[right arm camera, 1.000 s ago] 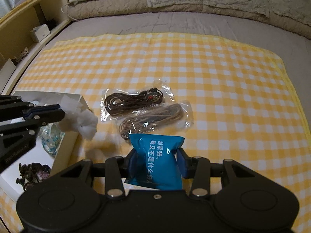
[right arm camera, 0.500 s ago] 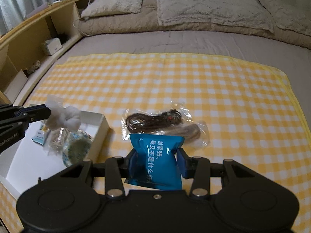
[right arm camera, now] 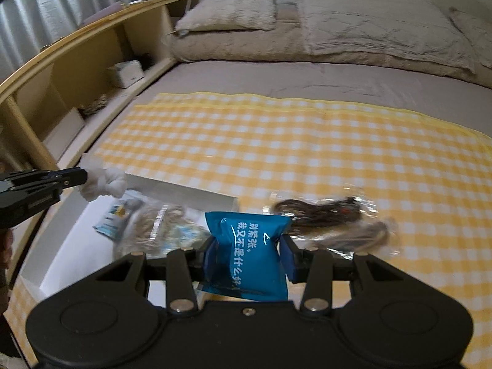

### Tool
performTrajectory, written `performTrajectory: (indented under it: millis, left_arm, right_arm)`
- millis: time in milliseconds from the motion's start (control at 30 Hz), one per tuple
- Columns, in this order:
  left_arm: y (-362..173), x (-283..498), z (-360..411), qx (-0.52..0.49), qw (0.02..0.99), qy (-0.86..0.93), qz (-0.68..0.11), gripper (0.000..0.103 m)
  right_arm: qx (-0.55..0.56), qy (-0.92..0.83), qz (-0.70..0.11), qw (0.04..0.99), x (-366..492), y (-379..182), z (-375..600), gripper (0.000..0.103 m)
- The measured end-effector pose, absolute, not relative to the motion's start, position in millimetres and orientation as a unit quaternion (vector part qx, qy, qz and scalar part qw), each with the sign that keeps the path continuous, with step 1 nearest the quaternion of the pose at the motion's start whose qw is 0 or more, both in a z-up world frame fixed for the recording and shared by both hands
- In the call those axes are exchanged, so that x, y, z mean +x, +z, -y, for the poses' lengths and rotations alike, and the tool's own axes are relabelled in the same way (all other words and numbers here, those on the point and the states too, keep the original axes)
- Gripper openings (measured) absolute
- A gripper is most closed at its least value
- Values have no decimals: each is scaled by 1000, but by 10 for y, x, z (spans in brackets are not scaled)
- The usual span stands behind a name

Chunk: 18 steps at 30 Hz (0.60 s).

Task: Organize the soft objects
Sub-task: 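Carry the tissue bundle into the box with the left gripper while the right carries the blue packet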

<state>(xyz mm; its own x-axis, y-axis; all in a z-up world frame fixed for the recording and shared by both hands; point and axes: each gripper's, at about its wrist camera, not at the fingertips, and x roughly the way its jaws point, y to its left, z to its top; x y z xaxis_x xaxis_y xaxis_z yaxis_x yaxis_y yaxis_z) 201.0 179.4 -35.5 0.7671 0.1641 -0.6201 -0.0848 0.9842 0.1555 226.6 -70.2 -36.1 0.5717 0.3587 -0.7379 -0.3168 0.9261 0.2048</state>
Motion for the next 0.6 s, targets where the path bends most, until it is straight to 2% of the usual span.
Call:
performTrajectory:
  millis: [333,600]
  left_arm:
    - [-510,2059,-2160,71,927,109,-352,3]
    - [-655,2139,-2284,84,920,115,-365,3]
  right_arm:
    - [40,252,-433,865,2285,-465,101,44]
    - [70,278,-471,834,2316,-713,-287,44]
